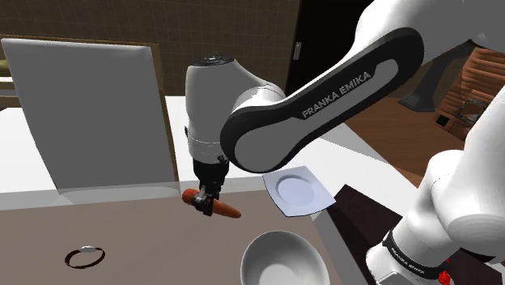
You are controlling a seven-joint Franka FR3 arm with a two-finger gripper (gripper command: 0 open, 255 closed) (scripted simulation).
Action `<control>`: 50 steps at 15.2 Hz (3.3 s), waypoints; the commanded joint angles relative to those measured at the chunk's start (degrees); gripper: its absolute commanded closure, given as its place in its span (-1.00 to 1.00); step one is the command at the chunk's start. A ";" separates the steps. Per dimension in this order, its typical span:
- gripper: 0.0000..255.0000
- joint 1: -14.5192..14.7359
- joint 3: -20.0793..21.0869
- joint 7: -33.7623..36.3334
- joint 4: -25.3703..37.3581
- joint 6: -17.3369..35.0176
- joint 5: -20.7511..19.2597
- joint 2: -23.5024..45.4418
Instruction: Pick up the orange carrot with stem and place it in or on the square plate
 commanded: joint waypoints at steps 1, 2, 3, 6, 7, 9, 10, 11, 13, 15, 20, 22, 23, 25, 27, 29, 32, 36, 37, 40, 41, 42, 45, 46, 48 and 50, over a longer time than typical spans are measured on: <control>1.00 -1.03 -0.79 -3.24 -4.11 0.79 2.18 -3.63; 1.00 -1.43 -1.35 -4.91 -6.11 1.07 3.22 -5.47; 1.00 -1.79 -1.95 -6.58 -8.06 1.29 4.20 -7.28; 1.00 -2.60 -4.21 -11.51 -13.58 1.63 6.65 -12.55; 1.00 -2.83 -5.06 -13.12 -15.31 1.65 7.29 -14.24; 1.00 -3.27 -6.91 -16.25 -18.62 1.56 8.26 -17.56; 1.00 -3.54 -7.86 -17.79 -20.20 1.45 8.59 -19.18; 1.00 -3.79 -8.88 -19.29 -21.72 1.31 8.81 -20.77; 1.00 -4.46 -10.95 -22.25 -24.61 0.92 8.97 -23.87; 1.00 -5.29 -13.13 -25.15 -27.27 0.40 8.72 -26.86; 1.00 -8.46 -18.87 -32.34 -32.83 -1.32 6.54 -33.73; 1.00 -10.51 -21.66 -35.76 -34.82 -2.25 4.90 -36.49; 1.00 -10.48 -21.64 -35.80 -35.28 -1.21 4.95 -35.90; 1.00 -10.44 -21.59 -35.88 -36.15 0.91 5.06 -34.65; 1.00 -10.39 -21.54 -35.97 -36.96 3.08 5.18 -33.29; 1.00 -10.34 -21.49 -36.06 -37.70 5.30 5.30 -31.82; 1.00 -10.26 -21.44 -36.21 -38.70 8.72 5.49 -29.39; 1.00 -10.15 -21.39 -36.41 -39.64 12.72 5.73 -26.33; 1.00 -10.15 -21.39 -36.41 -39.65 12.72 5.73 -26.34; 1.00 -10.15 -21.39 -36.41 -39.64 12.72 5.73 -26.33; 1.00 -10.15 -21.39 -36.41 -39.64 12.72 5.73 -26.33; 1.00 -10.15 -21.39 -36.41 -39.64 12.72 5.73 -26.33; -1.00 -10.15 -21.39 -36.41 -39.64 12.72 5.73 -26.34; -1.00 -10.15 -21.39 -36.41 -39.64 12.72 5.73 -26.34; -1.00 -10.15 -21.39 -36.41 -39.64 12.72 5.73 -26.33; -1.00 -10.27 -21.46 -36.32 -39.04 9.75 5.53 -28.70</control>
